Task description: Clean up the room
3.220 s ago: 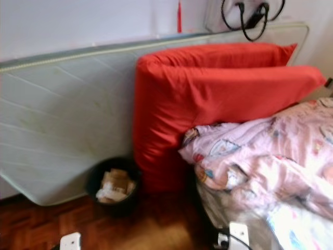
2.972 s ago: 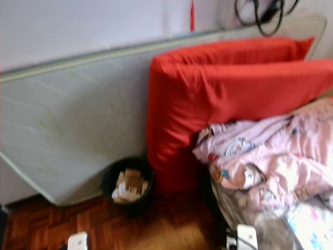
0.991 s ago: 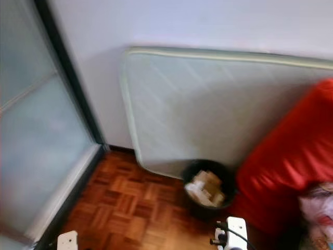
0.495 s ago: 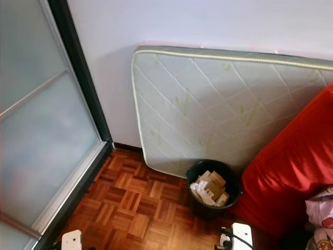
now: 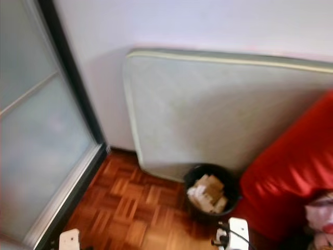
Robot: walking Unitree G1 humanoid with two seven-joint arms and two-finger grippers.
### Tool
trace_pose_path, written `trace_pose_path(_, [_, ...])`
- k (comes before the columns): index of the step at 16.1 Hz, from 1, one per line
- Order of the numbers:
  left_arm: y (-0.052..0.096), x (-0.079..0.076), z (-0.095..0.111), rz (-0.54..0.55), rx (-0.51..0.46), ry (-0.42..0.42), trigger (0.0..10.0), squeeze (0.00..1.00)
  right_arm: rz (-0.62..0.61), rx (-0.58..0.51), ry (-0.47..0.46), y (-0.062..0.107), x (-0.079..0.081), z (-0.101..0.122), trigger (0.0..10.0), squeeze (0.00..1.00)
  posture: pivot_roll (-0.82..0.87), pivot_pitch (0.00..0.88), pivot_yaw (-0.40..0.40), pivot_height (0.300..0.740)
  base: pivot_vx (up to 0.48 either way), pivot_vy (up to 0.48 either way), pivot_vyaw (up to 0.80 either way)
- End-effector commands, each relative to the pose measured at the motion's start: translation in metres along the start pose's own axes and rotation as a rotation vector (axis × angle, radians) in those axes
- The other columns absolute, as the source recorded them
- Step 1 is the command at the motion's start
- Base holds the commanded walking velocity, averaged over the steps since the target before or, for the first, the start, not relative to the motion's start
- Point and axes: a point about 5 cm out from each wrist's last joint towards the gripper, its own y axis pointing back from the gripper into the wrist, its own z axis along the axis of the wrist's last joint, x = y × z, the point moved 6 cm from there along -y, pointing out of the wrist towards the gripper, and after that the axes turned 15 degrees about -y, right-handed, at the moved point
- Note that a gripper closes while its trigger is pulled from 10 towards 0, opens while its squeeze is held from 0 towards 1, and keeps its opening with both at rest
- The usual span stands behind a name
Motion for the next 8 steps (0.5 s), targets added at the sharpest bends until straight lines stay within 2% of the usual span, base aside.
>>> trace_pose_path(1, [0.0004, -0.0056, -0.0015, -0.012, 0.004, 0.0, 10.0, 0.0, -0.019, 0.003, 0.0, 0.0021, -0.0082, -0.0021, 10.0, 0.0, 0.08, 0.0, 0.003, 0.74, 0.307, 0.0, 0.0])
trace_pose_path(8, [-0.0001, -0.0094, 0.0023, -0.019, -0.011, -0.007, 10.0, 0.0, -0.021, 0.002, -0.004, 0.0025, -0.0088, -0.003, 10.0, 0.0, 0.07, 0.0, 0.008, 0.74, 0.308, 0.0, 0.0])
